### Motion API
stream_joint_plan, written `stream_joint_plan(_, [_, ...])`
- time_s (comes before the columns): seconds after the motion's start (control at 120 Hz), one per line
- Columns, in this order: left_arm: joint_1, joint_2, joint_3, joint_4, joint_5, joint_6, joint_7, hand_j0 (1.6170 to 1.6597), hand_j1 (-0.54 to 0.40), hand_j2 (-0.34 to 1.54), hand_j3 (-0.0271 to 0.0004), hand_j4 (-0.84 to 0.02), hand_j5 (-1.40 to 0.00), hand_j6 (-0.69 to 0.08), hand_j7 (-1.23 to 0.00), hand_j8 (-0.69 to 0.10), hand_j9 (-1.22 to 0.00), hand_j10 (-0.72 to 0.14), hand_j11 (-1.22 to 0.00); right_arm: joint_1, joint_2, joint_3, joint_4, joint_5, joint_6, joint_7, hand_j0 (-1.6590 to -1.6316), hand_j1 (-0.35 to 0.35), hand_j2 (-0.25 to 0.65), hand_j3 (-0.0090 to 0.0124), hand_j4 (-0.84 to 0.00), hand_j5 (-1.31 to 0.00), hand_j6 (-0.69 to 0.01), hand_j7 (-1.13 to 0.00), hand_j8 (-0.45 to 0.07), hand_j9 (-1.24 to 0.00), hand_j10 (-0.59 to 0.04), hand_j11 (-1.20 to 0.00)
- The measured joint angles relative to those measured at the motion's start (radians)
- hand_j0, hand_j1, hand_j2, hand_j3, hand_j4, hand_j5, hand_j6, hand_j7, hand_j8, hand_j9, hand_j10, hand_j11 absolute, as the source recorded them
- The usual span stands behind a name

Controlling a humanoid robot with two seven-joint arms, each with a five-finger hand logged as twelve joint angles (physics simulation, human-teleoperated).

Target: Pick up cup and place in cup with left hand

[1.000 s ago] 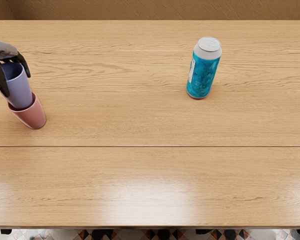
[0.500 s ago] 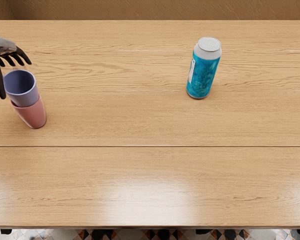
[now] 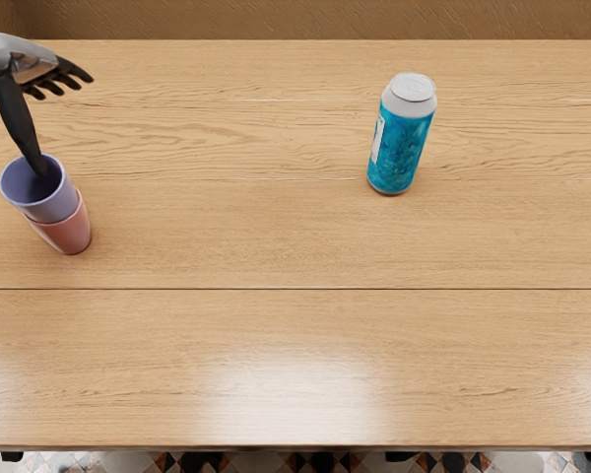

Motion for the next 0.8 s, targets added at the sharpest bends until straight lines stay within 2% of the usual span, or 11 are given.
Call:
stream_joint_plan(0.175, [-0.026, -0.021, -0.006, -0.013, -0.1, -0.022, -0.001, 1.658, 0.306, 0.01, 0.0, -0.041, -0.05, -0.04, -0.05, -0.04, -0.05, -0.039, -0.05, 0.0, 0.0, 0.0, 0.0, 0.0, 0.0, 0.0, -1.658, -0.348, -0.001, 0.0, 0.0, 0.0, 0.007, 0.0, 0.006, 0.0, 0.004, 0.0])
stream_joint_plan(0.258, [-0.05, -0.043, -0.007, -0.02, -0.166, -0.061, -0.001, 1.658, 0.31, 0.01, 0.0, -0.036, -0.04, -0.036, -0.04, -0.036, -0.04, -0.035, -0.04, 0.0, 0.0, 0.0, 0.0, 0.0, 0.0, 0.0, -1.658, -0.348, -0.001, 0.0, 0.0, 0.0, 0.007, 0.0, 0.006, 0.0, 0.004, 0.0])
stream_joint_plan(0.483, [-0.053, -0.149, -0.035, -0.044, -0.318, -0.148, -0.001, 1.6581, 0.316, 0.01, 0.0, -0.03, -0.04, -0.03, -0.04, -0.03, -0.04, -0.029, -0.04, 0.0, 0.0, 0.0, 0.0, 0.0, 0.0, 0.0, -1.658, -0.348, -0.001, 0.0, 0.0, 0.0, 0.007, 0.0, 0.006, 0.0, 0.004, 0.0])
stream_joint_plan(0.625, [-0.05, -0.166, -0.04, -0.062, -0.414, -0.222, -0.001, 1.6581, 0.318, 0.0, 0.0, -0.028, -0.03, -0.028, -0.03, -0.028, -0.03, -0.027, -0.03, 0.0, 0.0, 0.0, 0.0, 0.0, 0.0, 0.0, -1.658, -0.348, -0.001, 0.0, 0.0, 0.0, 0.007, 0.0, 0.006, 0.0, 0.004, 0.0])
stream_joint_plan(0.8, [-0.053, -0.167, -0.047, -0.066, -0.439, -0.249, 0.0, 1.6581, 0.321, 0.0, 0.0, -0.024, -0.03, -0.025, -0.03, -0.024, -0.03, -0.024, -0.03, 0.0, 0.0, 0.0, 0.0, 0.0, 0.0, 0.0, -1.658, -0.348, -0.001, 0.0, 0.0, 0.0, 0.007, 0.0, 0.006, 0.0, 0.004, 0.0])
